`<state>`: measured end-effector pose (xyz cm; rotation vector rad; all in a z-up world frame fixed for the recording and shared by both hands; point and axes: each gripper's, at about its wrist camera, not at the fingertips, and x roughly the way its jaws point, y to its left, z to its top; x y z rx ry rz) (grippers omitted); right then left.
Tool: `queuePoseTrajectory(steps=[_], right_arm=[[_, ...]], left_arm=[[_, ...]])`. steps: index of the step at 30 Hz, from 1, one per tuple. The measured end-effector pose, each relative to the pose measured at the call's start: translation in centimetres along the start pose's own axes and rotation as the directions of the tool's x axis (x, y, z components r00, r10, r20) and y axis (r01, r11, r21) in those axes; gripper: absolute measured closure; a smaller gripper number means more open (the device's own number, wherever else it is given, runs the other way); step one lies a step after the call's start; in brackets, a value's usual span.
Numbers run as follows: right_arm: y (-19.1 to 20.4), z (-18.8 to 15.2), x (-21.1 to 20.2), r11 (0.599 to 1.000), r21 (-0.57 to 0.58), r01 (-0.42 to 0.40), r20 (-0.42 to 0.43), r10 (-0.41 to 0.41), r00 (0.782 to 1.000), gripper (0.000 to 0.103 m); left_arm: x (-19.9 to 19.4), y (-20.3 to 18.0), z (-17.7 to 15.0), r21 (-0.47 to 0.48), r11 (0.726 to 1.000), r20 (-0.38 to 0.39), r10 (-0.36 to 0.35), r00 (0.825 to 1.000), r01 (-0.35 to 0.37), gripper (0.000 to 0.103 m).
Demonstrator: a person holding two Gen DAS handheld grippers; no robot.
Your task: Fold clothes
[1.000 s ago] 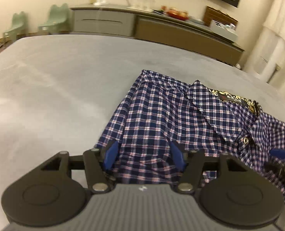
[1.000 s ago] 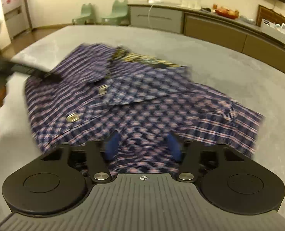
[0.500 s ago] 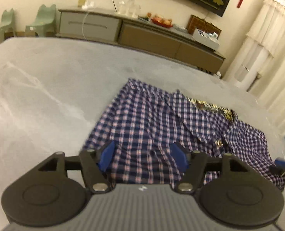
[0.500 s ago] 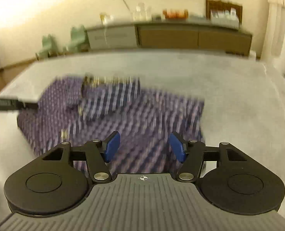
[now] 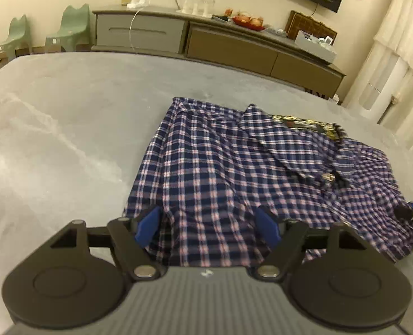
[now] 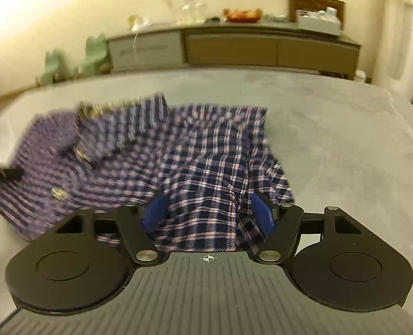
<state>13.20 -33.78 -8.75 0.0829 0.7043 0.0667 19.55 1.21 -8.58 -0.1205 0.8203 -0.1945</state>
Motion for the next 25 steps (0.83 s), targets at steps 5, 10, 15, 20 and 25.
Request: queuePoseTrajectory(steps=[5, 10, 15, 20, 25], right_arm=[[0.5, -1.6, -5.9, 0.996, 0.067, -0.052, 0.035, 0.050, 0.998, 0.010], [3.1, -3.7, -4.5, 1.000, 0.008, -0.029, -0.077, 0.030, 0.997, 0.010], [3.8, -4.1, -4.7, 1.000, -0.014, -0.008, -0.073, 0.007, 0.997, 0.010], [3.3, -3.8, -4.7, 1.000, -0.019, -0.015, -0.076, 0.013, 0.997, 0.010], [3.4, -3.5, -4.7, 0.999, -0.042, -0.026, -0.076, 0.023, 0.997, 0.010]], left_arm=[[-4.5, -3.1, -2.0, 0.058, 0.997, 0.093, 0.046, 0.995, -0.052, 0.000], [-5.5, -4.4, -2.2, 0.001, 1.000, 0.014, 0.017, 1.000, -0.017, 0.000], [-6.2, -5.2, -3.2, -0.031, 0.998, 0.035, -0.054, 0.998, 0.055, 0.000], [-7.6, -5.0, -3.8, -0.122, 0.990, 0.089, -0.065, 0.994, 0.076, 0.000], [-8.0, -6.2, -4.1, -0.082, 0.997, 0.074, -0.002, 0.997, 0.008, 0.000]])
